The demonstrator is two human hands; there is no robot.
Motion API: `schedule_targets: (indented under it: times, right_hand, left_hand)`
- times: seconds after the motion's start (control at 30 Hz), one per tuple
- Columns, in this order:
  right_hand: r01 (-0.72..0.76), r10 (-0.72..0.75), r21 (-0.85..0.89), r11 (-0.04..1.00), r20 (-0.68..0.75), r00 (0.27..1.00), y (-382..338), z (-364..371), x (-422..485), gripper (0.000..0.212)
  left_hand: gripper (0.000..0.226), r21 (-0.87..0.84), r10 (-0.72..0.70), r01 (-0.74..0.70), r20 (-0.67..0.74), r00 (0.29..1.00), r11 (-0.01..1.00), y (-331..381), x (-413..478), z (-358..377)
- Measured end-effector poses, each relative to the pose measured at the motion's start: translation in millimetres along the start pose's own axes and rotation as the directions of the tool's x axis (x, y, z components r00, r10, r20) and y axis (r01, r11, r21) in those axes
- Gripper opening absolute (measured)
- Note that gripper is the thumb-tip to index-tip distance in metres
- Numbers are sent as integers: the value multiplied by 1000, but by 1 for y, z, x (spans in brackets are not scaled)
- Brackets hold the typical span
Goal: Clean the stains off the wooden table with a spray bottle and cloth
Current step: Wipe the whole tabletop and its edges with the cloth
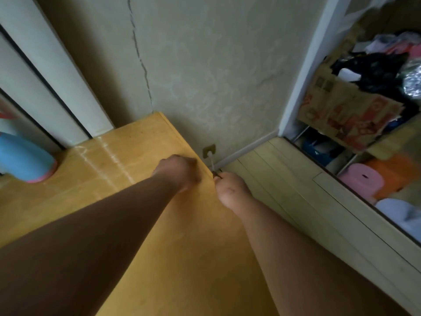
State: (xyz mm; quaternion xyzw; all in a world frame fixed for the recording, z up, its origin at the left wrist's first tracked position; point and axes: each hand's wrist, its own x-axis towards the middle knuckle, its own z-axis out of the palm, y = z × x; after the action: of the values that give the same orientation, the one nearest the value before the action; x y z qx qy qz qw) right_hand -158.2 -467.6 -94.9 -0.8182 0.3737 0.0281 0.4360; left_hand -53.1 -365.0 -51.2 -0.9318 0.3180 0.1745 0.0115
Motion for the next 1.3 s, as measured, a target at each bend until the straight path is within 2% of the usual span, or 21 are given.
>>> schedule_targets:
  times: [0.23, 0.47, 0.67, 0.93, 1.07, 1.3]
  right_hand:
    - [-18, 18, -18, 1000, 26, 999, 36, -22, -57, 34]
    - [-58, 55, 40, 997, 74, 996, 77, -43, -107, 35]
    - [-85, 82, 57, 995, 66, 994, 100, -52, -138, 35]
    - [-110, 105, 81, 991, 56, 993, 122, -63, -169, 34]
    - [-128, 122, 91, 988, 67, 990, 140, -71, -190, 33]
    - [-195, 194, 75, 978, 24, 981, 165, -77, -226, 29]
  left_hand:
    - [67, -35, -21, 20, -30, 999, 999, 12, -30, 25]
    - [40, -3, 132, -134, -108, 985, 991, 53, -68, 48]
    - [39, -13, 233, -237, -146, 961, 971, 84, -89, 68]
    - [41, 125, 401, -386, -128, 907, 914, 118, -122, 86]
    - [50, 283, 560, -516, -102, 822, 809, 130, -138, 94]
    - [48, 300, 605, -568, -41, 795, 767, 152, -154, 98]
